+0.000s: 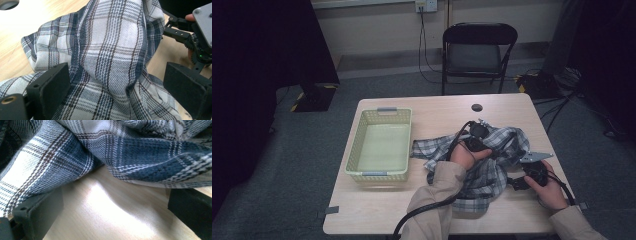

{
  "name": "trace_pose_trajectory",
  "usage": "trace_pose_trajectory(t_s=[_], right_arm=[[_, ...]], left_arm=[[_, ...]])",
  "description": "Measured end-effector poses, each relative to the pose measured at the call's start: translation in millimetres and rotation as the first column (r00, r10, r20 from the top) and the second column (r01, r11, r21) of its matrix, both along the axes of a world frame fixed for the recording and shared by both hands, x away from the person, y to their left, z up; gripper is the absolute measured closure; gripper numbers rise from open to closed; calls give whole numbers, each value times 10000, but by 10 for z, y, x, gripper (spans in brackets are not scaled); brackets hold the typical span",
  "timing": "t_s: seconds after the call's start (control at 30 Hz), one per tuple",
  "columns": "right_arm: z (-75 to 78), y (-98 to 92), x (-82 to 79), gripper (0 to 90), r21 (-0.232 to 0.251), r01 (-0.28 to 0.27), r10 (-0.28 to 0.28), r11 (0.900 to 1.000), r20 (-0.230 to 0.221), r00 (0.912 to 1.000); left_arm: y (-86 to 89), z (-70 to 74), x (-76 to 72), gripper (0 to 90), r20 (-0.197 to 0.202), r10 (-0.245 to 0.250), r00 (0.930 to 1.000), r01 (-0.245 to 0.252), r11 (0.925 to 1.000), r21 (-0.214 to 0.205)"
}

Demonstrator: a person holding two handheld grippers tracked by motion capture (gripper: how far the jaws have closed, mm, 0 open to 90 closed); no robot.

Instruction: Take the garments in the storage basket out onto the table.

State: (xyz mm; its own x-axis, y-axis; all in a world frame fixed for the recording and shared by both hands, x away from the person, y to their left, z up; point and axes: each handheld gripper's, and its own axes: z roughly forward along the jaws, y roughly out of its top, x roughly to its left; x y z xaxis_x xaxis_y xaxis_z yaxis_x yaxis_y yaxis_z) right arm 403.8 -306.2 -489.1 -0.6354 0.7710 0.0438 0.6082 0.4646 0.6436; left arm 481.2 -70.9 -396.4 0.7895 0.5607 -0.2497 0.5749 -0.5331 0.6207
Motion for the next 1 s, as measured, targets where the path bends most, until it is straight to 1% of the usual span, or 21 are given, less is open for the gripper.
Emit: trace_pose_trajectory(t_s=[0.3,0.37,0.4,0.47,0.8,1.0], right_arm=[[0,0,0,0,3,2,-2,10000,-1,10000],[0,0,0,0,2,2,-2,10000,-1,10000],[0,0,0,0,1,1,-1,10000,-1,10000],[0,0,0,0,2,2,-2,10000,-1,10000],[0,-1,0,0,-8,-10,10,10000,2,10000],[0,-1,0,0,-11,-12,12,10000,3,10000]], left_arm=[[49,42,-31,55,21,-88,10000,88,9999,-90],[70,57,-32,50,0,-98,10000,98,9998,-165],[86,69,-34,48,10,-72,10000,72,9995,-303],[113,92,-34,45,29,-18,10000,19,9992,-390],[197,128,-56,38,59,-38,10000,40,9991,-417],[252,141,-74,31,47,-45,10000,48,9981,-607]])
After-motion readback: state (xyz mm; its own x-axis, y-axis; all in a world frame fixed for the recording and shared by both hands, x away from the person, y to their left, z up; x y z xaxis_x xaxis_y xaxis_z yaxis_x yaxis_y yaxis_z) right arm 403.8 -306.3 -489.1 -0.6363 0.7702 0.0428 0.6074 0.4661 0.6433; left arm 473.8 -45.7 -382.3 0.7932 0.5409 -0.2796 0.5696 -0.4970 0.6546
